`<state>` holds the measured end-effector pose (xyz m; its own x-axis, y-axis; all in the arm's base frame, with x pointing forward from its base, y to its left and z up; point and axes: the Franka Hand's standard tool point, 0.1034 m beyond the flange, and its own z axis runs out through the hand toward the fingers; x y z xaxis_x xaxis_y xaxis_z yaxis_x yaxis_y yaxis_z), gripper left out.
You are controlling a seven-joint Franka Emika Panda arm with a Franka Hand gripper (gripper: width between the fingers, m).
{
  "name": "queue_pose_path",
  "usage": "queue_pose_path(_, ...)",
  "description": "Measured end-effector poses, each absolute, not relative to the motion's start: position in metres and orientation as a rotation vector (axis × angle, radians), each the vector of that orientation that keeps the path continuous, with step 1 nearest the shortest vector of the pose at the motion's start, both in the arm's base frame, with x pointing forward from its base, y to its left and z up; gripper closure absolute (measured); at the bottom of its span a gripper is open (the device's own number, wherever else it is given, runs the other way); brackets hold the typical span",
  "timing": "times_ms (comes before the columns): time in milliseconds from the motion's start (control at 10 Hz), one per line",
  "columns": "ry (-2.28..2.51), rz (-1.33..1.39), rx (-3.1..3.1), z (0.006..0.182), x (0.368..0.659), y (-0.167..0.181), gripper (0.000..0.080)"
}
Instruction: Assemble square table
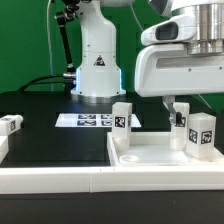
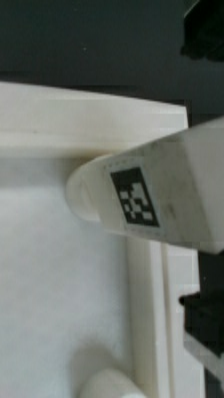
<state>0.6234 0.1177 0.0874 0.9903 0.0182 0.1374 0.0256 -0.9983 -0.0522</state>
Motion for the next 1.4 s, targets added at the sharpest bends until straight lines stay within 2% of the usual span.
queue_pose_path(200, -0.263, -0.22, -3.08, 0.0876, 0.6245, 0.1144, 0.015)
queue_pose_path(400, -0.276, -0.22, -3.079, 0.0876, 0.6245, 0.1145, 0.0178)
queue_pose_path(600, -0.24, -0.22, -3.081, 0.0876, 0.6245, 0.1145, 0.0513)
queue_pose_path(800, -0.174, -0.218, -3.082, 0.0876, 0.6246, 0.1145, 0.0511)
queue_pose_path(1400, 0.66, -0.187, -2.984, 0.0871, 0.6208, 0.1176, 0.0511)
